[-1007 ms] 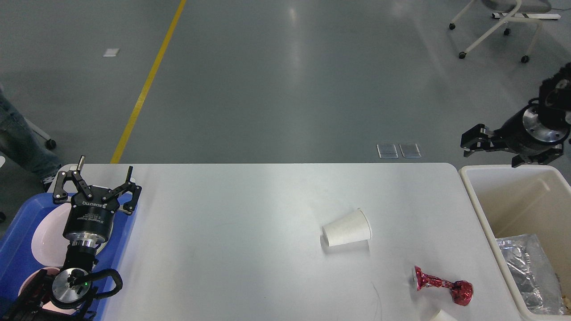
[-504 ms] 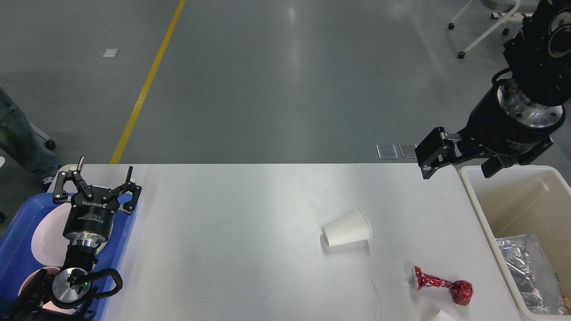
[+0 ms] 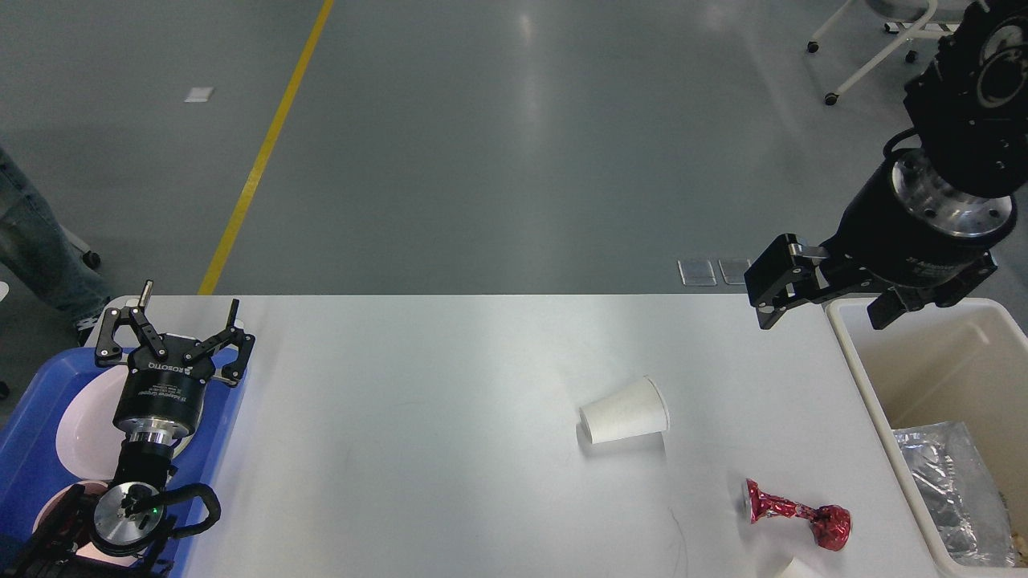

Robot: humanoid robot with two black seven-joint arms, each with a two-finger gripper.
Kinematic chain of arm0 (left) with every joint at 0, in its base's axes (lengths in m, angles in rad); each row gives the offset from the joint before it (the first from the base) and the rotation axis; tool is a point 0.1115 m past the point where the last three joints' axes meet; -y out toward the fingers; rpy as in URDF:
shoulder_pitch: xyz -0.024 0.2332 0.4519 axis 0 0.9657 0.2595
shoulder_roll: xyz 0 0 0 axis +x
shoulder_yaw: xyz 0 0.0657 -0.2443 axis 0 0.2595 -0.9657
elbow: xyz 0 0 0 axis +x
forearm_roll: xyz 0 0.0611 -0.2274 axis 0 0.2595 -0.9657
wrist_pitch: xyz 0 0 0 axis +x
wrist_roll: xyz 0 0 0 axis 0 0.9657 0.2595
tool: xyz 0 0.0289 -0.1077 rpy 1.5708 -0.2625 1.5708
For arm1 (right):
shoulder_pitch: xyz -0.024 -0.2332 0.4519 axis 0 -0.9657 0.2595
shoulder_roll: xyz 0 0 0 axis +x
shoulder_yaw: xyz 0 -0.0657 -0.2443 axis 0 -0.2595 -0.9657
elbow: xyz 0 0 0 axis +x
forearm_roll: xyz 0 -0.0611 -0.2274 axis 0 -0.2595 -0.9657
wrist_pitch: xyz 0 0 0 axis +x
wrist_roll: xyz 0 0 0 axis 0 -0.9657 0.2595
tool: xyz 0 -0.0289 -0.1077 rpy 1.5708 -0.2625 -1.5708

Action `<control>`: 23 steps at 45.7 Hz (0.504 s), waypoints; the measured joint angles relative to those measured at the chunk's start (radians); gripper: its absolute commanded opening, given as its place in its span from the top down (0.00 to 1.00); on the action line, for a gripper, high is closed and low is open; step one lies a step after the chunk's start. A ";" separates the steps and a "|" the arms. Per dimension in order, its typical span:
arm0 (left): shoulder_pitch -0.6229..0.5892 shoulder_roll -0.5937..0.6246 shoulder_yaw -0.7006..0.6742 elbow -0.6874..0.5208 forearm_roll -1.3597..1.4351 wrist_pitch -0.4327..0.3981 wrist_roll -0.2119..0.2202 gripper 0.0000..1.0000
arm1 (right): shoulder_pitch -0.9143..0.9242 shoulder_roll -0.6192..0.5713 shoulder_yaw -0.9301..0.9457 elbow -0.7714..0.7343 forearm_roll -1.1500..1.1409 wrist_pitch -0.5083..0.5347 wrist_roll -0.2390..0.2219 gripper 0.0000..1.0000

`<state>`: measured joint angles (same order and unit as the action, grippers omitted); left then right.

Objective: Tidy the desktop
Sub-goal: 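Raise the right gripper out of the bin above the table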

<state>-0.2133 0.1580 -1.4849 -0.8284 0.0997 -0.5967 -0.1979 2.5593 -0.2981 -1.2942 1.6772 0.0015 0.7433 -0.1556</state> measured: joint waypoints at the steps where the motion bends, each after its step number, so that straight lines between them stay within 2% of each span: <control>1: 0.000 0.000 0.000 0.000 0.000 0.000 0.000 0.03 | -0.002 0.000 -0.001 -0.001 0.000 -0.001 0.000 0.00; 23: 0.000 0.000 0.000 0.000 0.000 0.000 0.000 0.03 | -0.027 -0.002 -0.077 -0.011 0.103 -0.044 -0.002 0.00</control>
<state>-0.2133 0.1580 -1.4849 -0.8284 0.0997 -0.5967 -0.1979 2.5326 -0.2996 -1.3710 1.6659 0.1045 0.6992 -0.1579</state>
